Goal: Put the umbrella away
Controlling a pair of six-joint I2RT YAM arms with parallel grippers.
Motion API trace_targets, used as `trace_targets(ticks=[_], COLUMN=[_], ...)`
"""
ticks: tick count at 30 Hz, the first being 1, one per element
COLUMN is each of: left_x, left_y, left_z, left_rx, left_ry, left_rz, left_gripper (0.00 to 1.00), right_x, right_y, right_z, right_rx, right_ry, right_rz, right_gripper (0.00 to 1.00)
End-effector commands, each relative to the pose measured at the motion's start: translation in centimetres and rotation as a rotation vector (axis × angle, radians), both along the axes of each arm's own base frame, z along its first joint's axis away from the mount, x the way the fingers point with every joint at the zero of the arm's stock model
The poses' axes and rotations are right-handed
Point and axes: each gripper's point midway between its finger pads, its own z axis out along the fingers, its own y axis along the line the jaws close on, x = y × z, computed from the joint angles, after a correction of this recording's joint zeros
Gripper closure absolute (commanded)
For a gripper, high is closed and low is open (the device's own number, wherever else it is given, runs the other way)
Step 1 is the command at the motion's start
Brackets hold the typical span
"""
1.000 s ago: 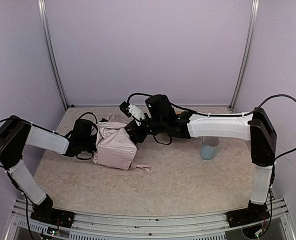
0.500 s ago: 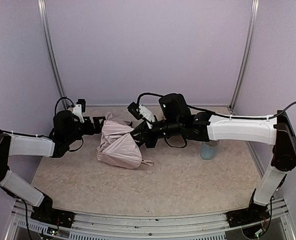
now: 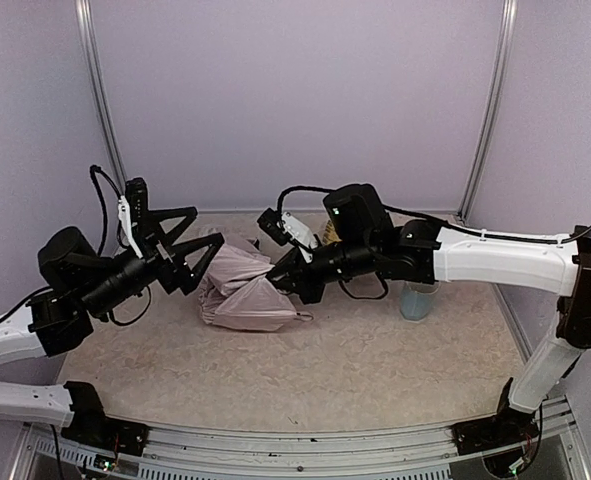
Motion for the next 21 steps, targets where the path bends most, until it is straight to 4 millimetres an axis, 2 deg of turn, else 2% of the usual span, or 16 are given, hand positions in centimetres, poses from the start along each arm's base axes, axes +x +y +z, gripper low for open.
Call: trace_targets(ticks=[1, 3, 6, 9, 14, 21], left_x=[-4.4, -5.2, -4.5, -3.1, -3.2, -4.1], left_y=[-2.8, -3.6, -4.6, -5.1, -5.5, -6.3], left_z=[-6.6, -9.2, -11.5, -11.4, -12.5, -13.2], left_rx=[0.348, 0.48, 0.652, 0.726, 0.792, 0.749], left_ry=[0.005, -0.017, -0.048, -0.082, -0.082, -0.067], left_rz=[-0.061, -0.075, -0.044, 0.009, -0.014, -0.086], left_gripper=[0.01, 0.01, 0.01, 0.01, 0.02, 0.31], right_x=[-1.9, -2.7, -3.9, -4.8, -5.3, -5.8], right_y=[-0.3, -0.1, 0.3, 0.4, 0.4, 0.8], right_z=[1.8, 2.1, 2.1, 1.7, 2.5, 3.4], right_rx=[0.027, 0.032, 0.014, -0.008, 0.018, 0.056], right_ry=[-0.02, -0.021, -0.033, -0.024, -0.012, -0.019], right_rz=[0.063, 0.105, 0.161, 0.19, 0.212, 0.245], right_gripper=[1.0, 1.0, 1.0, 1.0, 1.0, 1.0])
